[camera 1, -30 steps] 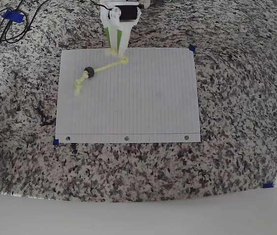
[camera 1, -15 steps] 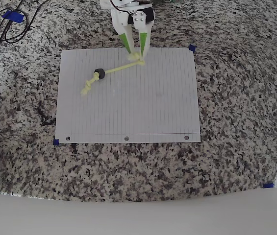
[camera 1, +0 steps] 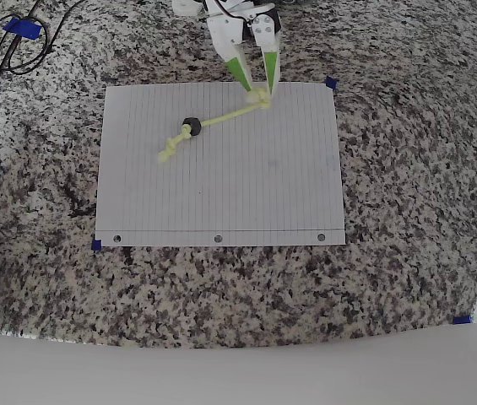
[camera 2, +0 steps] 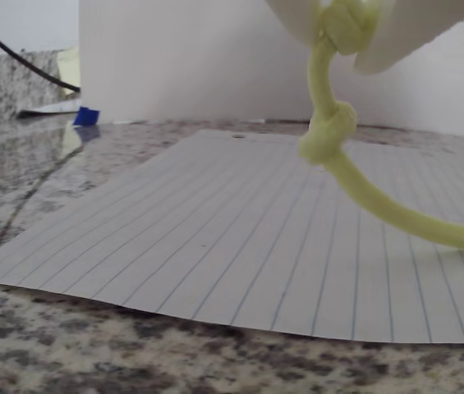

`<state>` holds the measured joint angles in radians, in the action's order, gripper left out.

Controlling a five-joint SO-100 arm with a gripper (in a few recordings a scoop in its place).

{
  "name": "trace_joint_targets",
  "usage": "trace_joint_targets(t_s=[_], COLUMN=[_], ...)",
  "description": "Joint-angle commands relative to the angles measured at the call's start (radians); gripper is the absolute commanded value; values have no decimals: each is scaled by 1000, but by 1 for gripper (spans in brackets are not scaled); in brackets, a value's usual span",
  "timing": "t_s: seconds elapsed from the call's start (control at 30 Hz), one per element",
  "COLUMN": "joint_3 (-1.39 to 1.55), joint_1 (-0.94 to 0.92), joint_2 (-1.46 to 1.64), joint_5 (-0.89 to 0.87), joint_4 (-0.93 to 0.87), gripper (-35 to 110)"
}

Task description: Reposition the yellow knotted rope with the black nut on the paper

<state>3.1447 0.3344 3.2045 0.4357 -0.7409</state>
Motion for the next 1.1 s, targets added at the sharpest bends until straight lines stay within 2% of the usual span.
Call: trace_joint_targets(t_s=[0.0, 0.23, 0.3, 0.4, 0.5, 0.9, 1.07], joint_3=[-6, -9, -8, -8, -8, -34, -41], joint_1=[31, 57, 64, 72, 74, 60, 12], joint_2=[-23, -49, -49, -49, -44, -14, -15], joint_5=[-23, -25, -25, -25, -25, 3, 210], joint_4=[23, 64, 57, 57, 58, 103, 155], gripper=[0, 0, 15, 47, 58, 63, 63])
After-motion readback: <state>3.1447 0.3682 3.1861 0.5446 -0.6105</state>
